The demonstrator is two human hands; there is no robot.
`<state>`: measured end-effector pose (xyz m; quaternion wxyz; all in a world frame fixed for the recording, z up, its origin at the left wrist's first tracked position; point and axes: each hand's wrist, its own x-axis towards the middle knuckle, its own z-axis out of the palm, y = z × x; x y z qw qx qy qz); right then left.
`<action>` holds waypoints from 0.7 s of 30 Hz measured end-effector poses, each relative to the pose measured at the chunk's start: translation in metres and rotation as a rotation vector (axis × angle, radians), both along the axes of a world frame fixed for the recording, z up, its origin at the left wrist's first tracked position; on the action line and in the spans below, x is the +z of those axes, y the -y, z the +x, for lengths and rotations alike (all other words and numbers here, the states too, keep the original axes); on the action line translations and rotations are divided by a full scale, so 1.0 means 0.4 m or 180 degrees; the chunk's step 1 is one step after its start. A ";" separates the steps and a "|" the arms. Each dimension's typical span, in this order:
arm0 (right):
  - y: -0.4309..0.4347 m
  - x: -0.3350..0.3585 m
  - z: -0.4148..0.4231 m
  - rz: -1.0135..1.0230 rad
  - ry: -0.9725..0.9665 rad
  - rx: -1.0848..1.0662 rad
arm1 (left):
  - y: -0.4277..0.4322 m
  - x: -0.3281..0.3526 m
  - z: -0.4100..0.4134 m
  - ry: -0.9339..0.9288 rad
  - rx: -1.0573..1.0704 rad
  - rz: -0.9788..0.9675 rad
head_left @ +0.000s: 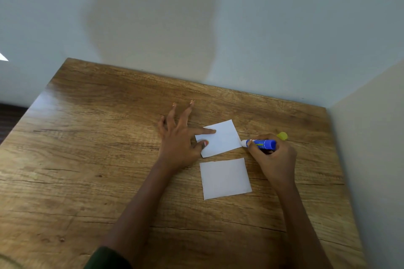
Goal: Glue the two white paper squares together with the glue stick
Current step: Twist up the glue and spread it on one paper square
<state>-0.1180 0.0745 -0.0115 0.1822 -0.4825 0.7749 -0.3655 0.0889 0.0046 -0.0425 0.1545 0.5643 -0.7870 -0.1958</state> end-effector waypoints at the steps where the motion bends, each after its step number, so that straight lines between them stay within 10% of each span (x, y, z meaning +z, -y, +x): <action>1: -0.001 0.000 0.000 0.0000 0.0011 0.0005 | 0.000 0.001 0.000 0.0002 0.0001 0.0005; 21: -0.027 -0.029 0.122 -0.0267 0.0460 0.0837 | -0.001 0.006 0.003 -0.0029 -0.0033 -0.0010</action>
